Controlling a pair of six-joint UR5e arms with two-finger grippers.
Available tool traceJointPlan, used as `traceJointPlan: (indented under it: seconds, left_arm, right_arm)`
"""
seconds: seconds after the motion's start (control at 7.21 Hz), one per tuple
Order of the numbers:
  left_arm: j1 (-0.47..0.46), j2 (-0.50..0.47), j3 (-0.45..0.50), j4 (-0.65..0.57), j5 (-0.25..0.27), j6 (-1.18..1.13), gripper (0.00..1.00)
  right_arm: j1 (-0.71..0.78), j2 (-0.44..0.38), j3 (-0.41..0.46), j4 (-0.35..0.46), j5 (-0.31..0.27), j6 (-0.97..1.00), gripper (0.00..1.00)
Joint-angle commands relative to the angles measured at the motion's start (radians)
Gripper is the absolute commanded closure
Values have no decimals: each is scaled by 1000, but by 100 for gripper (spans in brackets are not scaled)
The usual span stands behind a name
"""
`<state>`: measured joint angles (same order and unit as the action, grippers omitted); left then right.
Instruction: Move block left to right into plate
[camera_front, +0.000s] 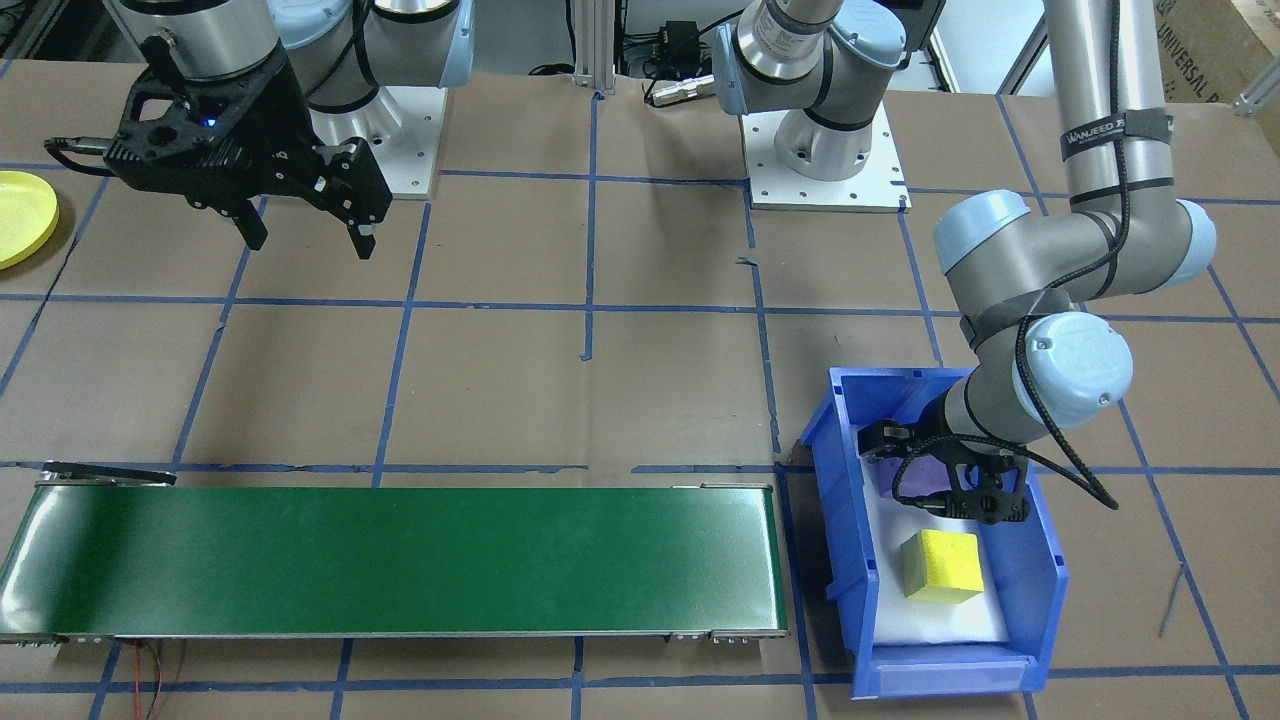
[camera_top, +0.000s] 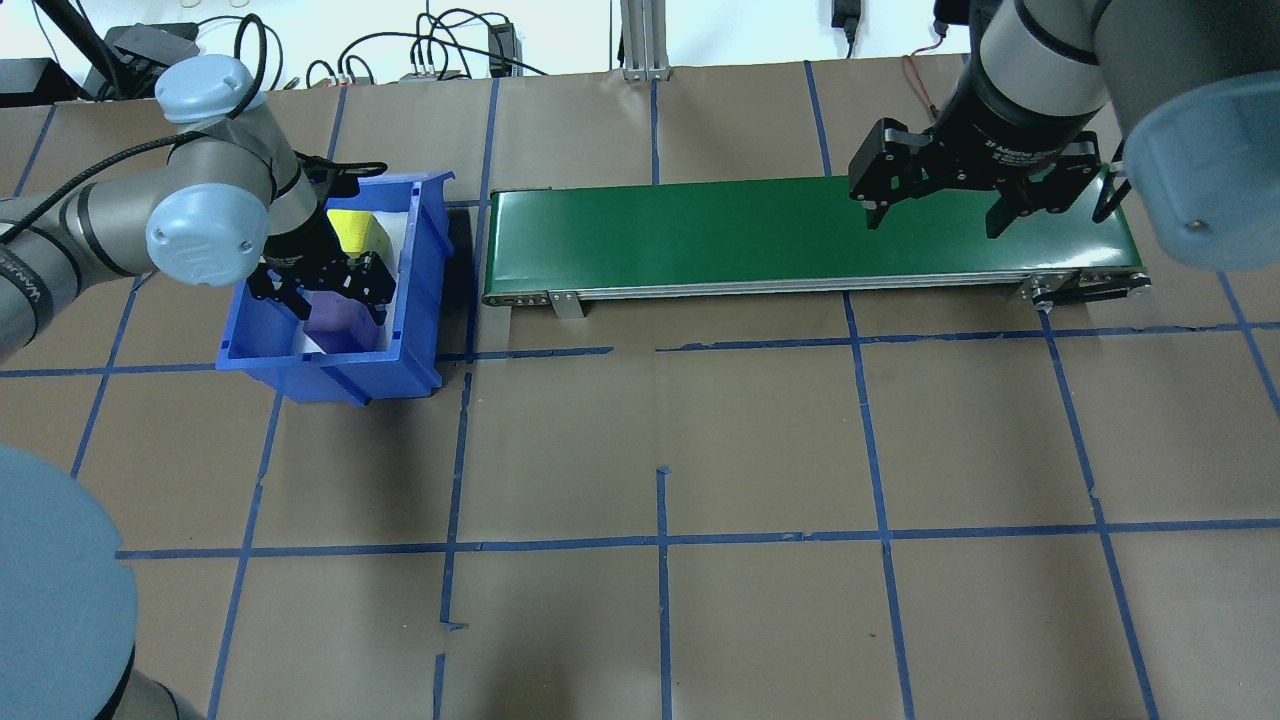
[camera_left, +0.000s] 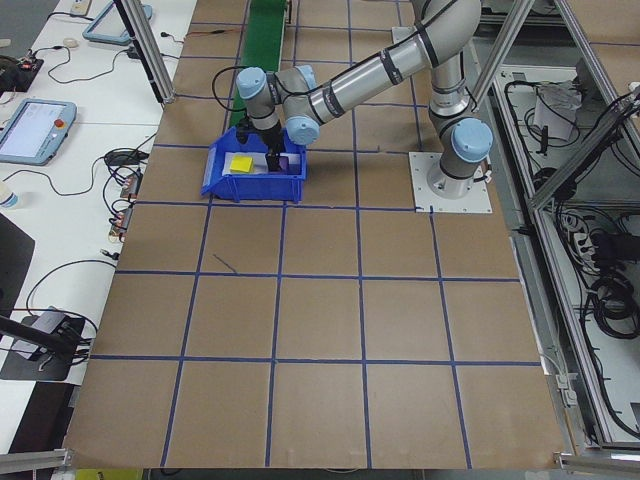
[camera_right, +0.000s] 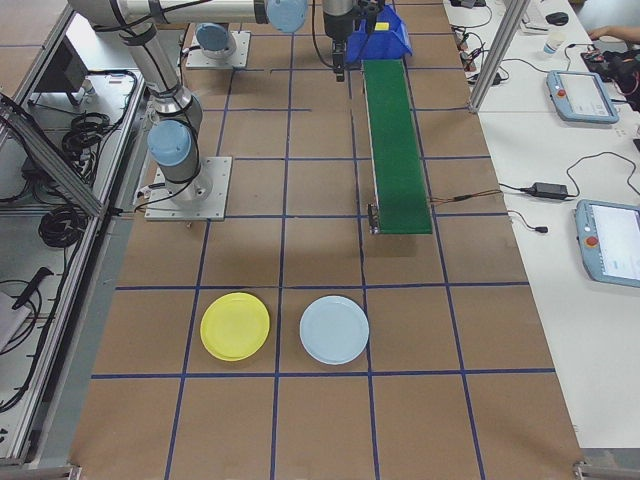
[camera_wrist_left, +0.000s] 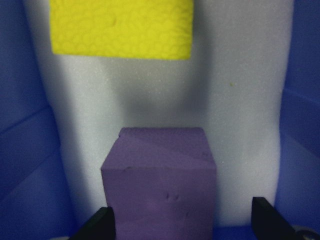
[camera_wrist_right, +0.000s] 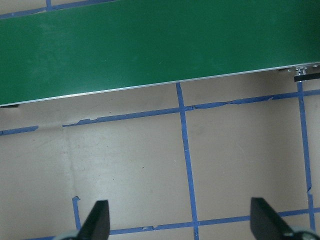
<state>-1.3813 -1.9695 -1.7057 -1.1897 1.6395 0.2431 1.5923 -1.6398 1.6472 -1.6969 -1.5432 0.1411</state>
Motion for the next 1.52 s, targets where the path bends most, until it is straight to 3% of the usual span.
traceJointPlan:
  seconds: [0.0,0.83,0.97,1.11,1.25,1.39]
  left_arm:
    - [1,14,12,-1,3,-1,0]
    - [1,-3,-11,2,31,-1,0]
    - [1,-5,-12,4,30,-5,5]
    - [1,-11,-17,33,33,-4,65]
    - [1,-17,-32,44,31,-5,83]
    - [-1,6,-11,47,31,1,86]
  right_arm:
    - [0,0,-3,-1,0,0,0]
    - [0,0,-3,-3,2,0,0]
    - [0,0,-1,-3,2,0,0]
    - [0,0,-3,-1,2,0,0]
    - [0,0,2,-1,2,0,0]
    - [0,2,2,-1,2,0,0]
